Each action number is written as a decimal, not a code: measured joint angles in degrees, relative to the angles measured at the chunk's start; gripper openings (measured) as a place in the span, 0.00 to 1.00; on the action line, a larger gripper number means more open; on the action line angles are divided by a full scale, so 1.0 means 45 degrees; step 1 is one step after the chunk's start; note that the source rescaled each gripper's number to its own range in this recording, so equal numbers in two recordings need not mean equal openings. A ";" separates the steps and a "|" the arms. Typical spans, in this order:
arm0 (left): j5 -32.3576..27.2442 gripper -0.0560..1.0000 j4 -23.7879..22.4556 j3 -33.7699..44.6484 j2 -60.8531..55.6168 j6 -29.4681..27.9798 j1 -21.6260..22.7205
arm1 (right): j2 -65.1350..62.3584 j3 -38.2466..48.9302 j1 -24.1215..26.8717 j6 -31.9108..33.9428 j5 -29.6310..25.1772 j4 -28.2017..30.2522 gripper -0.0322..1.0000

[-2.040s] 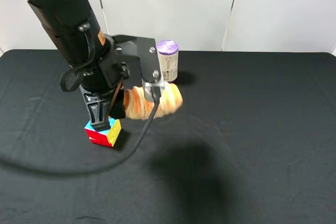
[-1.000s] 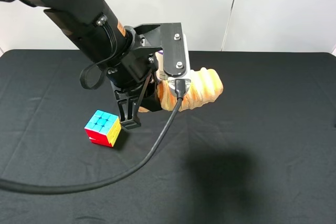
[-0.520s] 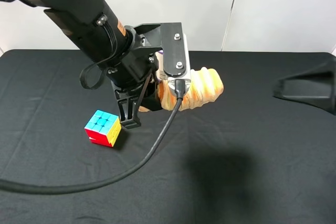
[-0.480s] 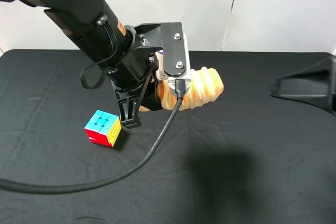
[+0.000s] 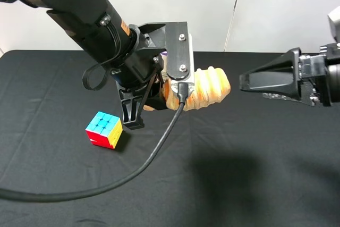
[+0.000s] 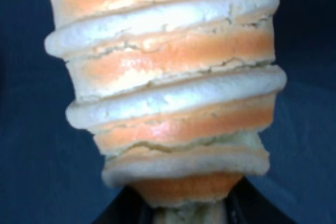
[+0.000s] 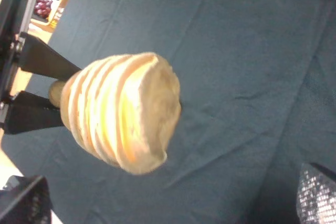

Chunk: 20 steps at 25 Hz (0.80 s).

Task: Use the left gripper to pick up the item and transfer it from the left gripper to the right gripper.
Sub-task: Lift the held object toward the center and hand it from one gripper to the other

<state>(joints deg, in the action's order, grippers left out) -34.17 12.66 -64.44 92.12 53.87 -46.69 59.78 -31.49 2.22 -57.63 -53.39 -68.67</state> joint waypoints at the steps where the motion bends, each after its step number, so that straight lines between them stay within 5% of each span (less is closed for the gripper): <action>1: 0.0000 0.06 0.0000 0.0000 0.0000 0.0028 0.0000 | 0.0267 -0.0064 0.0000 -0.0227 -0.0114 -0.0196 1.00; 20: 0.1158 0.06 0.0027 0.0000 0.0000 0.0419 0.0000 | 0.3230 -0.0488 0.0000 -0.2933 -0.1318 -0.2914 1.00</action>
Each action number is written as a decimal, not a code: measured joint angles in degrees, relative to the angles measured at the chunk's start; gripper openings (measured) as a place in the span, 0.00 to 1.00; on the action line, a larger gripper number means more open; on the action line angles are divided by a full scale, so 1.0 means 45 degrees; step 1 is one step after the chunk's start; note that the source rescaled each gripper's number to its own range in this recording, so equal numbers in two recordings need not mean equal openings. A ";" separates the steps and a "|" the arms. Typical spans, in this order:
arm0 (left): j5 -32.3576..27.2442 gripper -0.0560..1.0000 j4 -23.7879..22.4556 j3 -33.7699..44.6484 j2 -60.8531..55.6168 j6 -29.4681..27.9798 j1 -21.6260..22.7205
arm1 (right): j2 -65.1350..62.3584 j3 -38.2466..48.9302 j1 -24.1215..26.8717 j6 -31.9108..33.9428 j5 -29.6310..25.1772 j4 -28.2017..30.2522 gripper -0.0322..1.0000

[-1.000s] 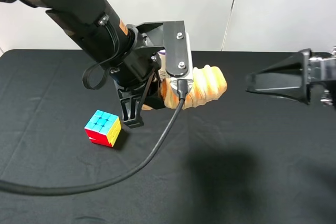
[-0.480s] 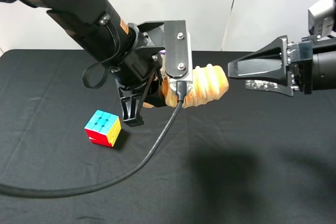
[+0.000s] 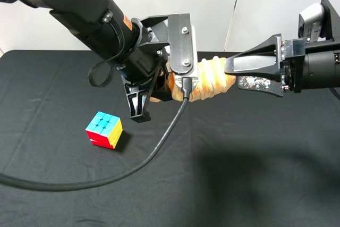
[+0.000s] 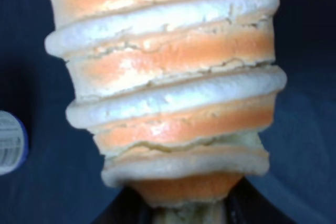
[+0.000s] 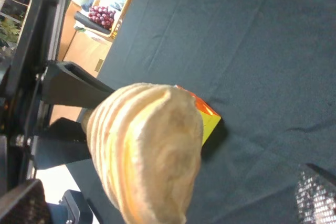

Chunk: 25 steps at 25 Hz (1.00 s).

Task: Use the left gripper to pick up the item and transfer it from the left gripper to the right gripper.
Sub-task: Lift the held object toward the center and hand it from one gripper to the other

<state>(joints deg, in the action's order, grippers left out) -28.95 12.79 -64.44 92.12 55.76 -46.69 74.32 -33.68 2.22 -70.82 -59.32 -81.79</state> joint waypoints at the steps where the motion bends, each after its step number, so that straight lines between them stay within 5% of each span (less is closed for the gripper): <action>1: 0.0099 0.06 0.0095 0.0000 0.0000 0.0121 0.0000 | 0.0022 0.0002 0.0000 -0.0033 0.0000 -0.0027 1.00; 14: 0.0674 0.06 0.3034 0.0000 0.0622 0.3165 -0.0003 | 0.0034 0.0002 0.0000 -0.0238 -0.0093 -0.0258 1.00; 21: 0.1594 0.06 0.3224 0.0000 0.0765 0.3358 -0.0003 | 0.0034 0.0002 -0.0183 -0.0295 -0.0154 -0.0258 1.00; 25: 0.1835 0.06 0.3224 0.0000 0.0776 0.3358 -0.0077 | 0.0034 0.0002 -0.1397 -0.0610 0.0363 -0.0258 1.00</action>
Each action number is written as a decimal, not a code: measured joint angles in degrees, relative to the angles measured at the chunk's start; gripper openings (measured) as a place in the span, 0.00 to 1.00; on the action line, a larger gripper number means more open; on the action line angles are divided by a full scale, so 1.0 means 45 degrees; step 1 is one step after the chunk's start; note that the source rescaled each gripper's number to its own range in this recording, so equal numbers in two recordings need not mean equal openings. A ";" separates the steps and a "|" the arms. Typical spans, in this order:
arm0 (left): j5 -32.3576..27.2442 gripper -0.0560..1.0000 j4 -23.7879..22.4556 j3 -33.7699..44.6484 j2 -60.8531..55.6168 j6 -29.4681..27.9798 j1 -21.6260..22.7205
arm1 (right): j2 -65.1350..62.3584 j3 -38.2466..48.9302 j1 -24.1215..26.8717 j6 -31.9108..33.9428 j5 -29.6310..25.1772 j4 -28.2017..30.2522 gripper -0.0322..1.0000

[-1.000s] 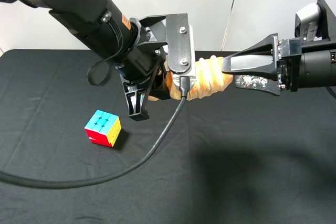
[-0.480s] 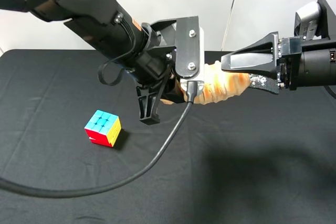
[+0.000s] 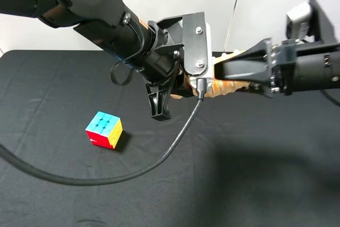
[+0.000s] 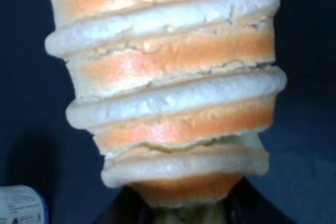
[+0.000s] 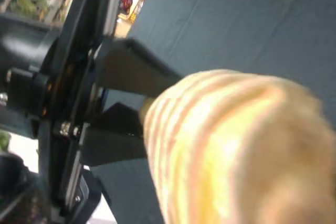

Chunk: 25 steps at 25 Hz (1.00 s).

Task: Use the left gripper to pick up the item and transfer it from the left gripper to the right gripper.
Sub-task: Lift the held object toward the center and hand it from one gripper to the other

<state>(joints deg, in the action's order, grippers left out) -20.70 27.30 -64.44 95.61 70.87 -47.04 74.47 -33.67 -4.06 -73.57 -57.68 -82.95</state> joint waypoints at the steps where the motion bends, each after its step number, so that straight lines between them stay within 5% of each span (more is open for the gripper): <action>1: 0.0000 0.06 0.0000 0.0000 -0.0002 0.0000 -0.0053 | 0.0000 0.0000 -0.0344 -0.0025 0.0326 0.0000 1.00; 6: -0.0067 0.06 0.0037 0.0000 -0.0002 0.0000 -0.0226 | 0.0000 0.0000 -0.1088 -0.0102 0.1366 0.0000 1.00; 17: -0.0530 0.05 0.0037 0.0000 -0.0002 0.0000 -0.0226 | 0.0000 0.0000 -0.1114 -0.0111 0.1464 0.0000 0.97; 20: -0.0558 0.05 0.0037 0.0000 -0.0002 0.0000 -0.0226 | 0.0000 0.0000 -0.1114 -0.0111 0.1475 -0.0014 0.80; 24: -0.0599 0.05 0.0024 0.0000 -0.0002 0.0000 -0.0226 | 0.0000 0.0000 -0.1114 -0.0111 0.1581 -0.0037 0.15; 25: -0.0599 0.05 0.0024 0.0000 -0.0002 0.0000 -0.0226 | 0.0000 0.0000 -0.1114 -0.0111 0.1619 -0.0037 0.10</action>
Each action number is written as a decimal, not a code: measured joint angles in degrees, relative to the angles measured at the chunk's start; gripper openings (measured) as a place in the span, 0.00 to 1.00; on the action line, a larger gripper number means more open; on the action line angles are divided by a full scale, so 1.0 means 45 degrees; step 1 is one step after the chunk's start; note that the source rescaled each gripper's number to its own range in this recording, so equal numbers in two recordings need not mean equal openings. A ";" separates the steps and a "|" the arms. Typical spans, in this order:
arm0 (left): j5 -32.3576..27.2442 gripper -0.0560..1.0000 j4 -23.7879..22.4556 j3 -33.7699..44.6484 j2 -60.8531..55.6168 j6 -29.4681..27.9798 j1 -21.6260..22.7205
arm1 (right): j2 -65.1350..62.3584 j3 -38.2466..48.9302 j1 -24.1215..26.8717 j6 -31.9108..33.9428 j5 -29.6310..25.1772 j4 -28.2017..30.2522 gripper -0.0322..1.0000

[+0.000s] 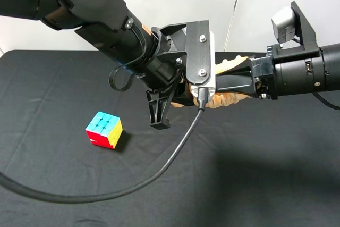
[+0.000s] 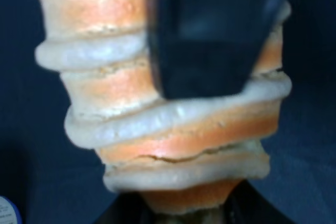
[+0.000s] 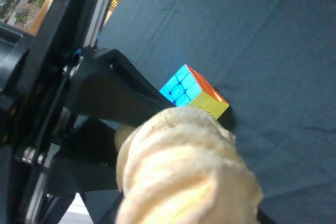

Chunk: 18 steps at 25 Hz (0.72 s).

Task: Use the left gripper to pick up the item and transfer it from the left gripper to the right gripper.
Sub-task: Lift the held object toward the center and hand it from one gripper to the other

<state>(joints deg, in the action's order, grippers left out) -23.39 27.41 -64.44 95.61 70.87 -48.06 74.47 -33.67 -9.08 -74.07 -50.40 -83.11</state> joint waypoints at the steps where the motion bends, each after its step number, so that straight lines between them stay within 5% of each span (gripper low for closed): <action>1: 0.0000 0.05 -0.0009 0.0000 0.0000 0.0000 0.0000 | 0.0000 0.0000 0.0000 0.0000 0.0036 -0.0014 0.10; 8: 0.0244 0.06 -0.0036 0.0000 0.0014 0.0000 0.0000 | 0.0000 0.0000 0.0000 -0.0015 0.0321 -0.0051 0.10; 10: 0.0413 0.21 -0.0048 0.0000 0.0014 -0.0038 0.0000 | 0.0000 0.0000 0.0000 -0.0015 0.0348 -0.0075 0.10; 14: 0.1199 0.79 -0.0138 0.0000 0.0014 -0.0770 0.0000 | 0.0000 0.0000 0.0000 -0.0015 0.0348 -0.0023 0.10; 18: 0.1313 0.97 -0.0108 0.0000 0.0014 -0.1231 0.0000 | 0.0000 0.0000 0.0000 -0.0015 0.0363 -0.0023 0.08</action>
<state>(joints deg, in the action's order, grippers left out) -17.48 26.92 -64.44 95.67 65.33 -48.06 74.47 -33.67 -9.08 -74.14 -48.77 -83.22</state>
